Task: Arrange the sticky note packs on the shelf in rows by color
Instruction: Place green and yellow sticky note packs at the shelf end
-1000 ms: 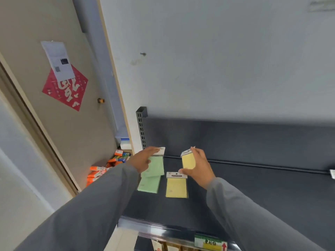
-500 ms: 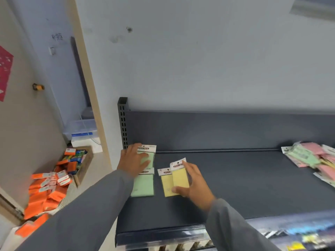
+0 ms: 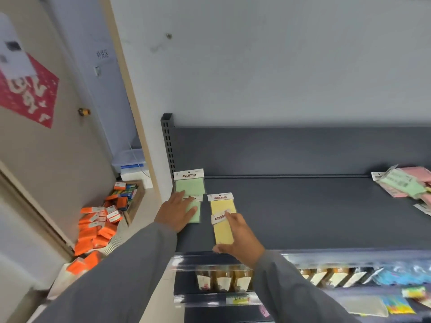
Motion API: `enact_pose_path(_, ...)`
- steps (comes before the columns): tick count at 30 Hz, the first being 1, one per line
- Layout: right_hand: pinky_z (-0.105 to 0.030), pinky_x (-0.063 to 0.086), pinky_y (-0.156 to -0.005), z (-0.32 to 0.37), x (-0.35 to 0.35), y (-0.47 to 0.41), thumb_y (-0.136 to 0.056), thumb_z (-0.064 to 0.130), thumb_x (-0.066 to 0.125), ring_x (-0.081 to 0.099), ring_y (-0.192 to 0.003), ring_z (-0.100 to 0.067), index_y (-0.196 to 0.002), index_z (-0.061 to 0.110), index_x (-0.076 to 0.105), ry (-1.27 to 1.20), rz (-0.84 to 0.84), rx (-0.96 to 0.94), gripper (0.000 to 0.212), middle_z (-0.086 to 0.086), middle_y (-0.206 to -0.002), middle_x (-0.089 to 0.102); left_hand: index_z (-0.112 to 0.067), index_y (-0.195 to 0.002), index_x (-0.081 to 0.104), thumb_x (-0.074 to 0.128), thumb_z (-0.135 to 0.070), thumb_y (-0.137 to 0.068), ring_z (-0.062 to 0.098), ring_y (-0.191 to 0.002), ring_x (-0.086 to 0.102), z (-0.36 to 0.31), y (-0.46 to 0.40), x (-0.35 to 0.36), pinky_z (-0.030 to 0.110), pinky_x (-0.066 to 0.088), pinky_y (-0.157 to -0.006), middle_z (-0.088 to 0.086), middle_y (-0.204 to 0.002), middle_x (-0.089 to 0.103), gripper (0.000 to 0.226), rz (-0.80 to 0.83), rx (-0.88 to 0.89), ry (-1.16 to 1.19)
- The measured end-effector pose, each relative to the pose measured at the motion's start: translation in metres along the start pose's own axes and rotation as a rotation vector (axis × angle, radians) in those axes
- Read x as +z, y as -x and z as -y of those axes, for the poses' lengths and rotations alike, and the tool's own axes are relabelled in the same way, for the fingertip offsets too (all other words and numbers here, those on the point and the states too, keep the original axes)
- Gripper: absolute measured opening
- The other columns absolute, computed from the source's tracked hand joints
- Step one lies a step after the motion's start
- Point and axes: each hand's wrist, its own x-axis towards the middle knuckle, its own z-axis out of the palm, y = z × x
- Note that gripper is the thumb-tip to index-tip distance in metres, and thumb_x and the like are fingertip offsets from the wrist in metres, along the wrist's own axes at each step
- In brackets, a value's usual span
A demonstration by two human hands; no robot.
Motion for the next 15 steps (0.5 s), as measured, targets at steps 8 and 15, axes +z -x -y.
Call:
enact_pose_path(8,-0.047,0.025,-0.115,-0.005,-0.004,0.011,-0.084,0.079,0.041,0.02,-0.141,-0.03,-0.156,0.023,0.015,0.434,-0.025,-0.033,0.095,0.0,-0.162,0.012,-0.025,-0.158,0.015,0.022,-0.044,-0.107,0.024,-0.155,-0.002,-0.018,0.019,-0.002,0.039,0.01,-0.123,0.004,-0.168,-0.002,0.055,0.063,-0.057,0.024)
enact_pose_path(15,-0.041,0.017,-0.121,-0.023,-0.032,0.02,-0.098,0.063,0.032,0.01,-0.149,-0.019,-0.157,0.029,0.014,0.335,-0.214,-0.037,0.071,0.005,-0.164,0.014,-0.02,-0.153,0.028,0.027,-0.043,-0.105,0.02,-0.154,0.01,-0.016,0.007,-0.008,0.04,0.007,-0.124,0.003,-0.167,0.015,0.053,-0.086,-0.036,-0.058)
